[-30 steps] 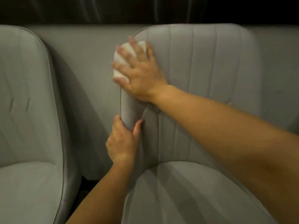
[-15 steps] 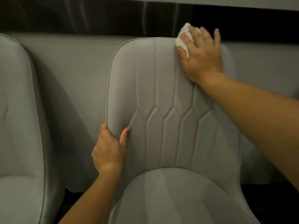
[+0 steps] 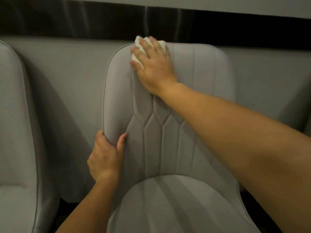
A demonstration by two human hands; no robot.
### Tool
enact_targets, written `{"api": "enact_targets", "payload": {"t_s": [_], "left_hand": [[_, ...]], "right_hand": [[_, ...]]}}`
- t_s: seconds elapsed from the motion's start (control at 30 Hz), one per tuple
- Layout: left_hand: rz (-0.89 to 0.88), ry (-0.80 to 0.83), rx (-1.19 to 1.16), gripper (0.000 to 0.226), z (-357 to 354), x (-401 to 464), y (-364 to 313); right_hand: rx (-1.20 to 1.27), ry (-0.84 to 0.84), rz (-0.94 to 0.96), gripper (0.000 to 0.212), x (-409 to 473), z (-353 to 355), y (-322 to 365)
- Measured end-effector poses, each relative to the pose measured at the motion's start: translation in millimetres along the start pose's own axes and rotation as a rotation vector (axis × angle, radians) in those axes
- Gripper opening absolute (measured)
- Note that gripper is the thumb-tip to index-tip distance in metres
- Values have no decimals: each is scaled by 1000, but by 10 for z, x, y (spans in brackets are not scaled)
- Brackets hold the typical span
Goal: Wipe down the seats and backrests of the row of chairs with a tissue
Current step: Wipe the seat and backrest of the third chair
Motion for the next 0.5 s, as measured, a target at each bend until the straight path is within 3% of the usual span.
{"api": "enact_targets", "payload": {"t_s": [0.1,0.17,0.37,0.5], "left_hand": [[-18,-2,-5,69,-7,5,12],[-13,0,1,69,-17,5,20],[-26,-10,-9,70,-12,-24,10],[-11,0,6,71,-26,-19,-4]], "right_hand": [[-193,93,183,59,-60,86,-196],[-294,120,201,60,-126,208,-464],[-261,53,-160,59,-782,572,-1422],[-142,-65,-373,58,-830,418,-1249]]}}
Point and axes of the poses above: each hand's wrist, its own x-axis towards the middle knuckle, its own z-axis out of the back of the hand, y = z × x, the point moved 2 cm from there along x, towards the middle knuckle, and after that the axes turned 3 degrees about x, right-handed, at the moved point
